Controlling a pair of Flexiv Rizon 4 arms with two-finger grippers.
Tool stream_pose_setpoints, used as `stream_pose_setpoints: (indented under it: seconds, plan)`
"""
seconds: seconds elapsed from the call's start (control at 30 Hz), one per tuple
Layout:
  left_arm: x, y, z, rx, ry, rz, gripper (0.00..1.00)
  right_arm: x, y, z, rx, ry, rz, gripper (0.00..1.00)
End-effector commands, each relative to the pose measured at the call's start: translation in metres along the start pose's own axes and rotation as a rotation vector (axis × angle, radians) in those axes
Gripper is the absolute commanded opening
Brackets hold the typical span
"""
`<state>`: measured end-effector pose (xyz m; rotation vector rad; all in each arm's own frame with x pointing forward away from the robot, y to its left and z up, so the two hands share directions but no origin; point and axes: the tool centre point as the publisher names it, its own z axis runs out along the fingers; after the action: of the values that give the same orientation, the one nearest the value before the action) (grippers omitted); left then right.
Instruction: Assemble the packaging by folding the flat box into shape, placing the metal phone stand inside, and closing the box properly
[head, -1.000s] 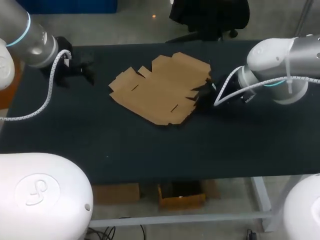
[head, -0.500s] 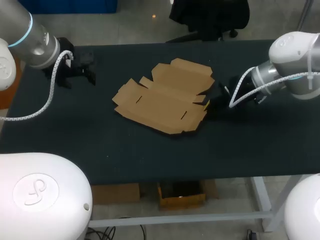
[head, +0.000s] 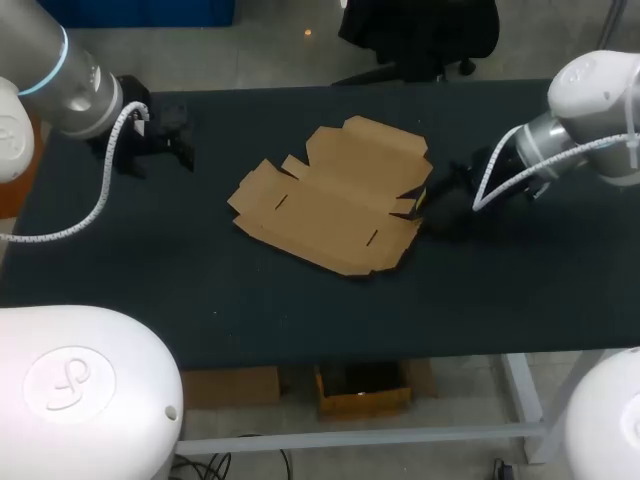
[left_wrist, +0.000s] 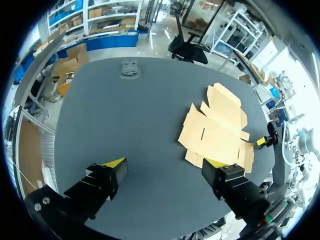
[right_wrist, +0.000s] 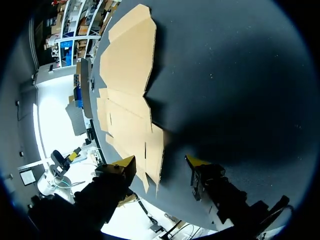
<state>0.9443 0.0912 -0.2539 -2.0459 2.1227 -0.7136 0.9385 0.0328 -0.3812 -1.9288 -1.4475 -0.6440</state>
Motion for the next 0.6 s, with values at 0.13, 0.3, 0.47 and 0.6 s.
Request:
stream_pose_setpoints:
  seconds: [0.13, 0.3, 0.47, 0.6]
  plan:
    - [0.003, -0.001, 0.003, -0.005, -0.003, -0.002, 1.0, 0.008, -0.009, -0.013, -0.111, -0.084, -0.004, 1.0]
    - [0.001, 0.0, 0.002, -0.006, -0.011, -0.005, 1.0, 0.011, 0.003, -0.037, -0.123, -0.094, -0.034, 1.0]
    - [0.0, -0.001, 0.0, -0.018, -0.013, -0.003, 1.0, 0.015, 0.006, -0.058, -0.118, -0.073, -0.045, 1.0]
    - [-0.001, 0.0, -0.001, -0.055, 0.011, 0.009, 1.0, 0.016, 0.003, -0.065, -0.103, -0.069, -0.059, 1.0]
